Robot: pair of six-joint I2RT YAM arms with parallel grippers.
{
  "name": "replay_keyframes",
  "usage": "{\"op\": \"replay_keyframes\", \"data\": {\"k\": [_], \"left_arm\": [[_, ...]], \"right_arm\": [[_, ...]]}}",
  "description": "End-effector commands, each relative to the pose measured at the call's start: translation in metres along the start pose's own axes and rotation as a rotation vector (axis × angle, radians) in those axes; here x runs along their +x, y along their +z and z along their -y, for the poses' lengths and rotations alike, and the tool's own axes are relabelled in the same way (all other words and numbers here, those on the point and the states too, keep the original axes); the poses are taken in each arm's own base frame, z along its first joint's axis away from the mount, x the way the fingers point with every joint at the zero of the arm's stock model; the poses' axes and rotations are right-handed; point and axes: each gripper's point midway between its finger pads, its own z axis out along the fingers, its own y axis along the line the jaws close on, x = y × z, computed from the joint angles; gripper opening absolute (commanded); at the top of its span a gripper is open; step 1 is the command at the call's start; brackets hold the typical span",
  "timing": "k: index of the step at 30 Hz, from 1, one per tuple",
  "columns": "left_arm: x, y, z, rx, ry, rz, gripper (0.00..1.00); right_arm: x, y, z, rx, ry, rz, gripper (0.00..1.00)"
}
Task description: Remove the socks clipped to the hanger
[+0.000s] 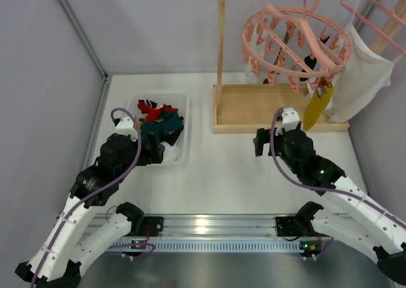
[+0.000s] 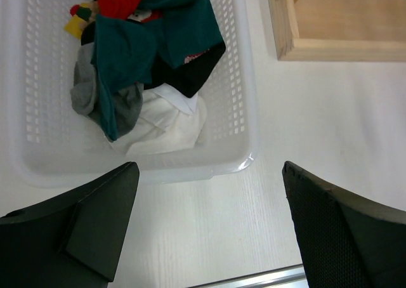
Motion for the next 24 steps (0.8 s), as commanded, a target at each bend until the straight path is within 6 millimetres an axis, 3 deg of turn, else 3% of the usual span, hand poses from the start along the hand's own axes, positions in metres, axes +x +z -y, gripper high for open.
{"op": "replay_keyframes", "data": {"k": [1, 2, 7, 12, 16, 17, 18, 19, 24], "left_arm": [[-0.011, -0.001, 0.016, 0.087, -0.004, 0.045, 0.98], [-0.01, -0.001, 0.016, 0.087, -0.006, 0.047, 0.98], [-0.01, -0.003, 0.018, 0.109, -0.011, 0.055, 0.98], [-0.007, -0.006, 0.025, 0.154, -0.003, 0.048, 0.98], [-0.007, -0.01, 0.03, 0.187, 0.002, 0.058, 0.98], [-0.008, -0.011, 0.031, 0.198, 0.004, 0.065, 0.98], [-0.008, -0.012, 0.032, 0.209, 0.005, 0.066, 0.98], [-0.008, -0.013, 0.033, 0.214, 0.006, 0.067, 0.98], [-0.009, -0.018, 0.037, 0.248, 0.011, 0.084, 0.98]], "right_arm": [[0.005, -0.024, 0.064, 0.237, 0.067, 0.054, 0.99], [0.0, -0.033, 0.072, 0.252, 0.092, 0.099, 0.99], [0.006, -0.04, 0.128, 0.426, 0.188, 0.133, 0.99], [0.011, -0.026, 0.162, 0.503, 0.253, 0.205, 0.99], [0.004, -0.016, 0.183, 0.511, 0.299, 0.335, 0.99], [0.017, -0.01, 0.189, 0.523, 0.301, 0.318, 0.99], [0.005, -0.011, 0.196, 0.529, 0.295, 0.382, 0.97], [0.008, -0.008, 0.2, 0.541, 0.296, 0.377, 0.97], [0.011, 0.024, 0.206, 0.476, 0.259, 0.38, 0.95]]}}
